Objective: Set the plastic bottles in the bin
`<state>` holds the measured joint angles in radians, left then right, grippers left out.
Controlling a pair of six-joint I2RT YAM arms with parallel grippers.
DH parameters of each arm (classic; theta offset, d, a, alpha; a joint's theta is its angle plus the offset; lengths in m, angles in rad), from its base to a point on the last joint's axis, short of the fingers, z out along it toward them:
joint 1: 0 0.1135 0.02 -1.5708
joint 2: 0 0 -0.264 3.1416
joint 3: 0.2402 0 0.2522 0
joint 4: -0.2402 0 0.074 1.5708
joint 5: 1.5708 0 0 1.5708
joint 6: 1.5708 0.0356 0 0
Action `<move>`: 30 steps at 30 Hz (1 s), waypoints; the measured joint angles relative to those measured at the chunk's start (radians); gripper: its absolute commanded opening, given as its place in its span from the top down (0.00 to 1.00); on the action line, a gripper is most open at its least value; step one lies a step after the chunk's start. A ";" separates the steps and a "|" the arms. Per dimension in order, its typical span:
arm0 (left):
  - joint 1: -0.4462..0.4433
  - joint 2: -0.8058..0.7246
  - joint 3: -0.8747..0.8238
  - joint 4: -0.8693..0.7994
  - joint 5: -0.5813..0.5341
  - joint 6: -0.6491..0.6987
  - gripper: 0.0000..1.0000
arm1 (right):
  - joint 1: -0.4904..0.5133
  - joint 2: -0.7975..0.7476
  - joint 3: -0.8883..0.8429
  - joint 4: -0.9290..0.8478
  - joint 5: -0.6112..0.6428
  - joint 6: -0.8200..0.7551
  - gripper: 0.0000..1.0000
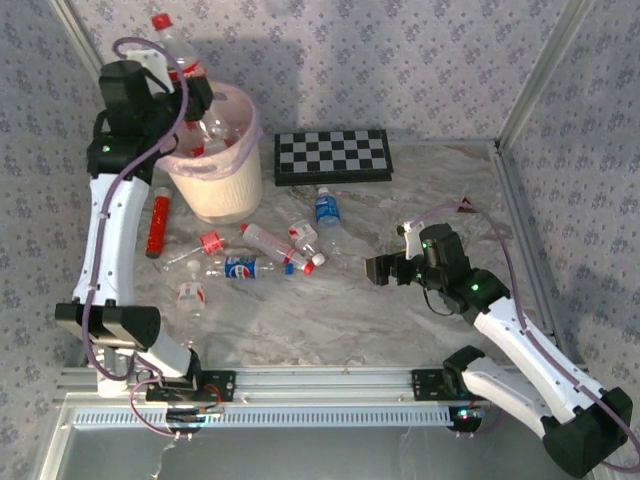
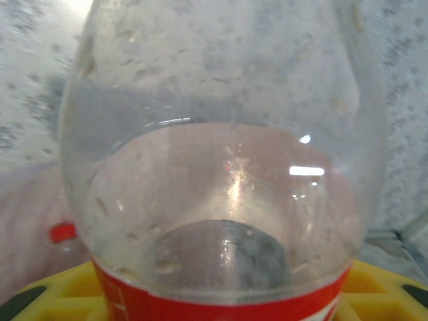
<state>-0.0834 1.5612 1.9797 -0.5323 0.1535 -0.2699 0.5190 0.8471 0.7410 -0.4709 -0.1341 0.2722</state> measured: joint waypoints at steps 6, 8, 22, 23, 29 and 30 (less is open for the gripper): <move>0.024 0.157 0.195 -0.111 -0.092 0.092 1.00 | -0.001 0.000 0.000 -0.020 0.000 0.000 0.00; 0.024 0.222 0.245 -0.168 -0.119 0.130 1.00 | -0.001 0.000 0.000 -0.026 0.000 0.000 0.00; 0.024 0.413 0.238 -0.388 -0.152 0.280 1.00 | -0.005 -0.021 0.000 -0.065 0.031 -0.003 0.00; 0.024 0.425 0.239 -0.394 -0.146 0.287 1.00 | -0.005 -0.023 0.000 -0.066 0.034 -0.003 0.00; 0.027 0.484 0.239 -0.422 -0.121 0.304 0.69 | -0.005 -0.024 -0.008 -0.065 0.034 -0.001 0.00; 0.029 0.484 0.239 -0.422 -0.116 0.304 0.60 | -0.006 -0.024 -0.009 -0.065 0.034 0.000 0.00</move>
<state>-0.0540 2.0453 2.2189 -0.9543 0.0372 0.0345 0.5125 0.8234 0.7319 -0.5358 -0.1005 0.2722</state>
